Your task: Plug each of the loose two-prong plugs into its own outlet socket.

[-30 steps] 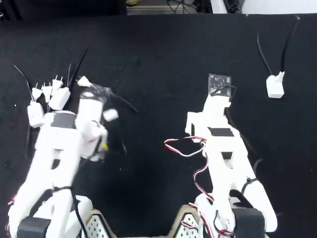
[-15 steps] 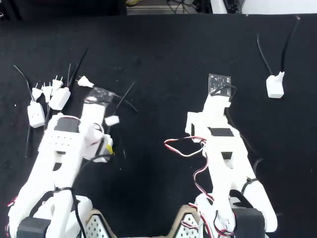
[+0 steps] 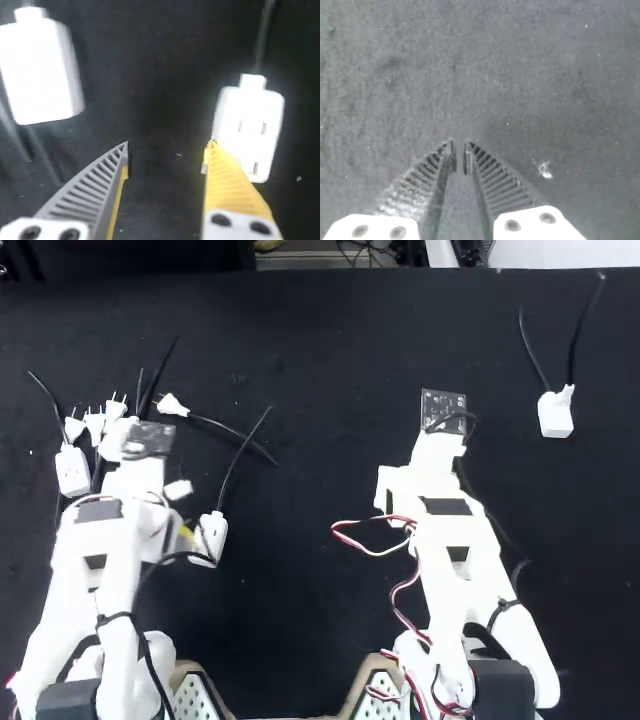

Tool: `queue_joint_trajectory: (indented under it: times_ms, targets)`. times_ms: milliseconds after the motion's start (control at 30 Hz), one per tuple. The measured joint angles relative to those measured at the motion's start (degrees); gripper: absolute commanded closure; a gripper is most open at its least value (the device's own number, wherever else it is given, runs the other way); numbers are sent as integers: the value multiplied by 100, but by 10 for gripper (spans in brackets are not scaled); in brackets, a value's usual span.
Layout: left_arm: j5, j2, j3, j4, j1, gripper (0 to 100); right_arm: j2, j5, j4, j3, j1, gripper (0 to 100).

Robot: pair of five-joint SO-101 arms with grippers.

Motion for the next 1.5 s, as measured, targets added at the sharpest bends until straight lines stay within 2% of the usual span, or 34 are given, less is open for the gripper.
queue_joint_trajectory:
  times_ms: [233,433,500,633,833,933,1033,1200,1300,1400,1500]
  targets:
    - [642,0,9,334,1275,762,0,0,-220,0,0,970]
    - [1143,0,9,413,2743,762,0,0,-246,0,0,970]
    - [1275,0,9,413,2980,762,0,0,-255,0,0,970]
    - [1310,0,-149,589,2971,762,0,0,-255,0,0,970]
    - [870,0,-1327,1916,2620,762,0,0,-255,0,0,970]
    - [835,0,-1829,2013,2382,762,0,0,-255,0,0,970]
    - [1108,0,-1793,1292,2163,758,0,0,-255,0,0,970]
    - [2338,9,-888,-677,2075,757,0,0,-255,0,0,970]
    - [2804,9,-448,-1714,2084,757,0,0,-255,0,0,970]
    - [2910,88,-158,-2365,2057,757,0,0,-255,0,0,970]
    - [2919,475,-176,-2532,2066,757,0,0,-255,0,0,970]
